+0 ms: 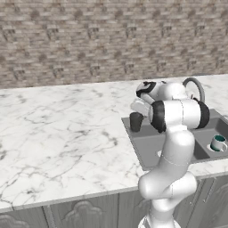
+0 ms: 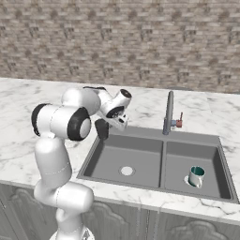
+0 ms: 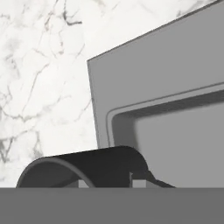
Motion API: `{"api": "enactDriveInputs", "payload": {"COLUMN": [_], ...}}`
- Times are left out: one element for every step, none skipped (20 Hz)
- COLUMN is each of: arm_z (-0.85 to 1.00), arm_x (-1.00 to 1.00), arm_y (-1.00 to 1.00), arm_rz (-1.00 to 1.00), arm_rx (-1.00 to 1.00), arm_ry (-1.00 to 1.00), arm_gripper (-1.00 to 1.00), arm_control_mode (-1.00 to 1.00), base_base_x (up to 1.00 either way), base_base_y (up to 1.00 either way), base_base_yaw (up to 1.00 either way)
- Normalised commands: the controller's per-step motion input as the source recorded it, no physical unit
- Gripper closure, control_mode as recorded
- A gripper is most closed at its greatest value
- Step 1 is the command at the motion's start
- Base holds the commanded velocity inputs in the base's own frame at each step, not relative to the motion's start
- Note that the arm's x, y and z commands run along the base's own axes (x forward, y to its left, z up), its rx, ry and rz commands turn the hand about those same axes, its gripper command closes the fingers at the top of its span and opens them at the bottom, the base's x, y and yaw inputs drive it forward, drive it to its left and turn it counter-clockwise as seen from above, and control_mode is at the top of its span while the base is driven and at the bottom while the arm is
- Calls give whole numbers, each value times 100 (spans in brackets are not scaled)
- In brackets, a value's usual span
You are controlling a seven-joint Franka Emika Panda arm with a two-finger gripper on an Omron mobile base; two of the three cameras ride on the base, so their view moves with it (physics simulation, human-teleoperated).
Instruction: Move any existing items from the left basin to the right basin for drying. Then move the glass cup from the counter to the left basin of the sink for washing.
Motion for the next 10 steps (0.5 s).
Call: {"api": "enactDriveInputs", "payload": {"arm_z": [-14, -18, -21, -39, -41, -37, -37, -38, -44, -51], "arm_x": [-61, -64, -58, -61, -55, -37, -44, -39, -35, -22], "arm_y": [-86, -84, -82, -85, -81, -74, -75, -69, -63, -49], "arm_rz": [-3, -5, -6, -8, -8, -6, -6, -6, -5, -4], "arm_rx": [-2, -3, -2, -1, -1, 0, 0, 0, 0, 0], "arm_ry": [0, 0, 0, 0, 0, 0, 0, 0, 0, 0], "arm_gripper": [100, 100, 100, 100, 100, 100, 100, 100, 100, 100], "arm_control_mode": [-100, -100, -100, -100, -100, -100, -100, -100, -100, -100], "base_base_x": [0, 0, 0, 0, 0, 0, 0, 0, 0, 0], "base_base_y": [0, 0, 0, 0, 0, 0, 0, 0, 0, 0], "base_base_yaw": [0, 0, 0, 0, 0, 0, 0, 0, 0, 0]}}
